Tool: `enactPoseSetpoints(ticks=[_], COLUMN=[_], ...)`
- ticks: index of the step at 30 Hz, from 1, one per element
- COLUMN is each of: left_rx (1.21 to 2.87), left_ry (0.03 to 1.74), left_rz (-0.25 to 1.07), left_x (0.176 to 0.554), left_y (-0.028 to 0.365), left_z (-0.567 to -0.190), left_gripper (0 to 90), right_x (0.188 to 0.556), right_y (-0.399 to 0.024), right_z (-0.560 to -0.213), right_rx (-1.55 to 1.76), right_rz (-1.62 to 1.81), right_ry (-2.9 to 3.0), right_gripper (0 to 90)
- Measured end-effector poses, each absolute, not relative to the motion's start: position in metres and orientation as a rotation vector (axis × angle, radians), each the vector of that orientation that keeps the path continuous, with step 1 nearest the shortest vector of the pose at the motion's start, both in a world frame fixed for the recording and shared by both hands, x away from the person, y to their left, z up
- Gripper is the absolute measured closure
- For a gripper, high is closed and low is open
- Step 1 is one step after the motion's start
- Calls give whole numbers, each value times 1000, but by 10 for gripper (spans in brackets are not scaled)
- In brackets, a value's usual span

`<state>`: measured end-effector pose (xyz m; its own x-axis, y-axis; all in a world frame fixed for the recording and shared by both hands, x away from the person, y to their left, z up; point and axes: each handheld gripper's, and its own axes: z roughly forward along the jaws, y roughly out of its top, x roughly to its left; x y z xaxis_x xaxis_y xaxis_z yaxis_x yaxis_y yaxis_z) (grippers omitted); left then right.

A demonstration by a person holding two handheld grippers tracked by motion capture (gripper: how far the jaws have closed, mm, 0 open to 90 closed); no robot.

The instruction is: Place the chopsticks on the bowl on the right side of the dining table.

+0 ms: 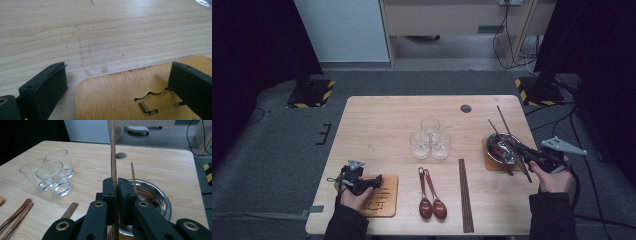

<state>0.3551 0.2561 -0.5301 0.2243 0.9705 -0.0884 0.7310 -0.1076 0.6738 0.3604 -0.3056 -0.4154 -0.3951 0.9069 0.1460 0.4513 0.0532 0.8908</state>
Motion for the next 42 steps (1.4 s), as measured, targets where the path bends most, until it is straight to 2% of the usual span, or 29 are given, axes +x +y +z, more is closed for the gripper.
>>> enactPoseSetpoints(ticks=[42], left_rx=[1899], left_ry=[1564], left_rz=[512], left_x=[355], left_y=[256], left_z=[-530], left_gripper=[11], right_x=[419], right_y=[-339], right_z=[-448], right_rx=[1450], right_rz=[1235], right_ry=[1907], right_gripper=[853])
